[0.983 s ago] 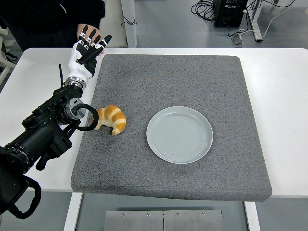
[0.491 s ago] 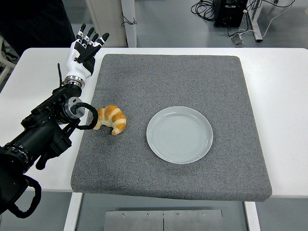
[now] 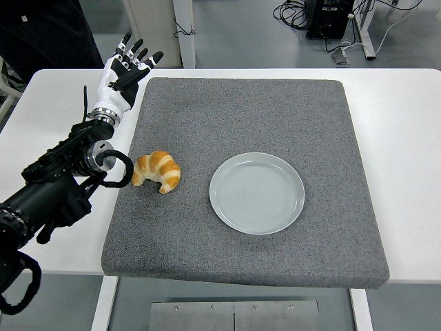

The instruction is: Place the bread on the plate

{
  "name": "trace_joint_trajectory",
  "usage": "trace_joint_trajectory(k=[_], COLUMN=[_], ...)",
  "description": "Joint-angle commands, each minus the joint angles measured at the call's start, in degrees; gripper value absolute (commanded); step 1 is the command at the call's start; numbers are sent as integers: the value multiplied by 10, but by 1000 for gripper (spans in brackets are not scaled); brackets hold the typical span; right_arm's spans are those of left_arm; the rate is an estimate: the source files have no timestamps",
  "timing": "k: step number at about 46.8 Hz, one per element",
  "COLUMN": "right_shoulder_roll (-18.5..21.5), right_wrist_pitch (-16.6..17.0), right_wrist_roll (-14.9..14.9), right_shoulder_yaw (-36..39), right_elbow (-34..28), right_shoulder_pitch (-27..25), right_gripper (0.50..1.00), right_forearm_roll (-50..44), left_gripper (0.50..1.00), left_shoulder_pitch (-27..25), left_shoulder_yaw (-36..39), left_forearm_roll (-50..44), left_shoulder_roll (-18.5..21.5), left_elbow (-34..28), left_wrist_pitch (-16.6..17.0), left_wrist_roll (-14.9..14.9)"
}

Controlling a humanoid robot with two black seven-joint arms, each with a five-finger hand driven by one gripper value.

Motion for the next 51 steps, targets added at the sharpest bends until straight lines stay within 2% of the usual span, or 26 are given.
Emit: trace_joint_trajectory(k=[1, 5, 10, 17, 24, 31, 37, 51], right_shoulder_roll=[0, 0, 0, 0, 0, 0, 0, 0], right_wrist_pitch=[0, 0, 0, 0, 0, 0, 0, 0], right_wrist_roll=[-1, -1, 0, 0, 0, 0, 0, -1], right_shoulder_yaw=[0, 0, 0, 0, 0, 0, 0, 0], right_elbow=[0, 0, 0, 0, 0, 0, 0, 0], right_shoulder_pitch=[0, 0, 0, 0, 0, 0, 0, 0], right_gripper=[1000, 1000, 1000, 1000, 1000, 1000, 1000, 1000], right_forearm_roll=[0, 0, 0, 0, 0, 0, 0, 0], left_gripper=[969, 969, 968, 969, 969, 969, 968, 969], left_shoulder_pitch=[2, 2, -6, -17, -11, -8, -13, -13], left_shoulder_yaw=[31, 62, 99, 128, 134, 155, 180, 189], left_forearm_roll=[0, 1, 11, 108, 208, 262, 294, 422], left_shoulder_roll=[38, 75, 104, 124, 141, 193, 233, 285], left_elbow=[-67, -119, -144, -157, -202, -267, -297, -369], left_wrist_pitch=[5, 17, 29, 36, 83, 84, 83, 82], left_wrist_roll=[-2, -2, -1, 1, 9, 18, 32, 85])
